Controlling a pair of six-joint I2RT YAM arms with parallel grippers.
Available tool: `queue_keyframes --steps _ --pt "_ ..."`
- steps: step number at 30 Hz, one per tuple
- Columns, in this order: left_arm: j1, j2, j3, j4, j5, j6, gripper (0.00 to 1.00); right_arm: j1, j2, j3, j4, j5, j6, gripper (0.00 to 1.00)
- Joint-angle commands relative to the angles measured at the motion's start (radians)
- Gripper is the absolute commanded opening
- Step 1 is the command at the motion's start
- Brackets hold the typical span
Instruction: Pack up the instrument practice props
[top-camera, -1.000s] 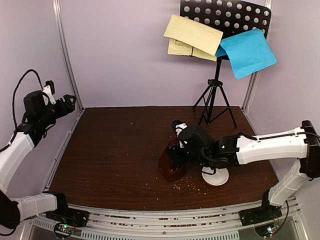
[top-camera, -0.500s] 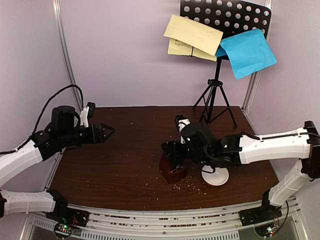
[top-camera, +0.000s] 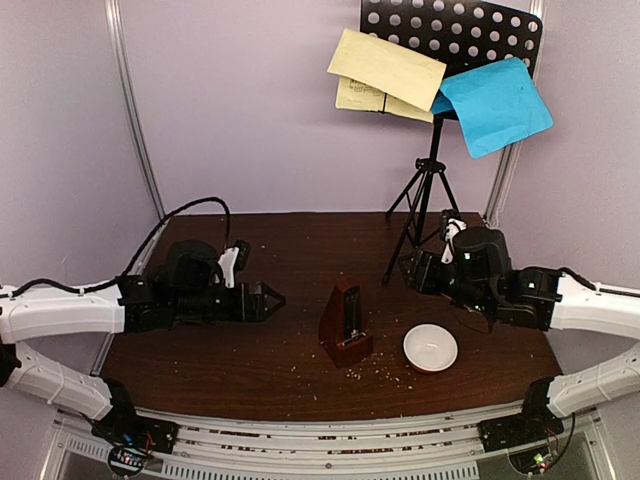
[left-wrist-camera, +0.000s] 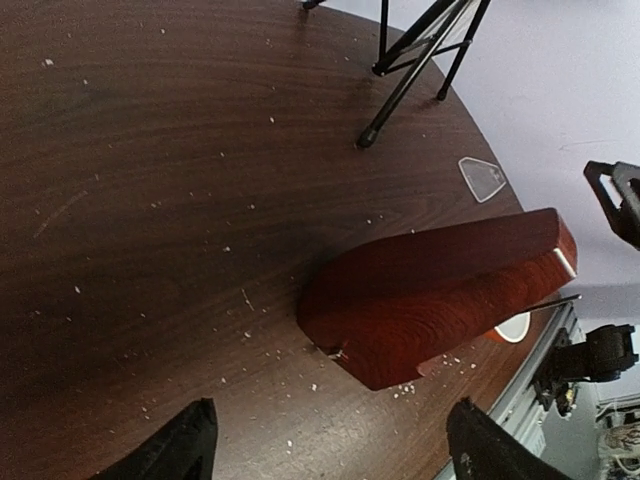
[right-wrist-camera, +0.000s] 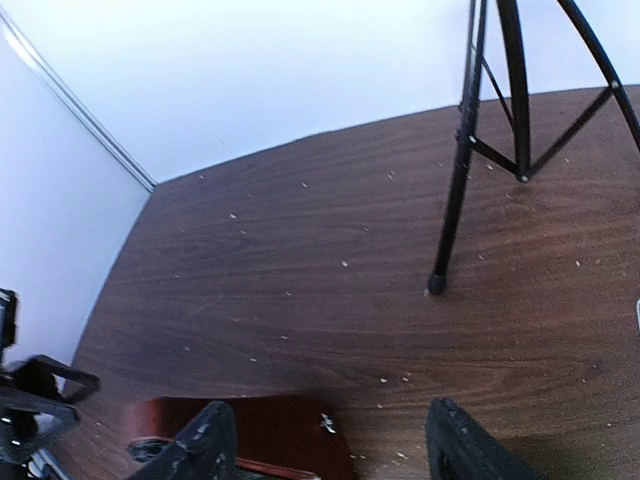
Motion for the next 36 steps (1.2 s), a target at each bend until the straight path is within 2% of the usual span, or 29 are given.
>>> queue_keyframes --steps 1,5,9,12,17,21,26,36 --pt "0.002 -0.021 0.129 -0.010 -0.125 0.085 0.86 -0.077 0.026 -0.034 -0.072 -0.142 0.059 0.61" --pt "0.003 -0.030 0.248 -0.152 -0.198 0.193 0.93 -0.084 0.132 -0.003 -0.054 -0.218 0.036 0.47" --pt "0.004 -0.034 0.296 -0.243 -0.214 0.187 0.93 -0.084 0.244 0.009 -0.024 -0.257 0.041 0.32" --pt "0.004 -0.065 0.237 -0.193 -0.177 0.105 0.93 -0.084 0.293 -0.017 0.033 -0.301 0.062 0.29" --pt "0.003 -0.097 0.067 0.040 -0.076 -0.026 0.93 -0.082 0.361 -0.037 0.125 -0.371 0.091 0.24" --pt "0.004 -0.056 0.085 0.030 -0.054 -0.034 0.92 -0.074 0.409 -0.039 0.132 -0.374 0.099 0.20" --pt "0.003 -0.032 0.111 0.017 -0.049 -0.022 0.91 -0.053 0.418 -0.048 0.135 -0.356 0.094 0.19" --pt "0.003 -0.025 0.113 0.004 -0.056 -0.032 0.91 0.039 0.447 -0.052 0.191 -0.419 0.162 0.18"
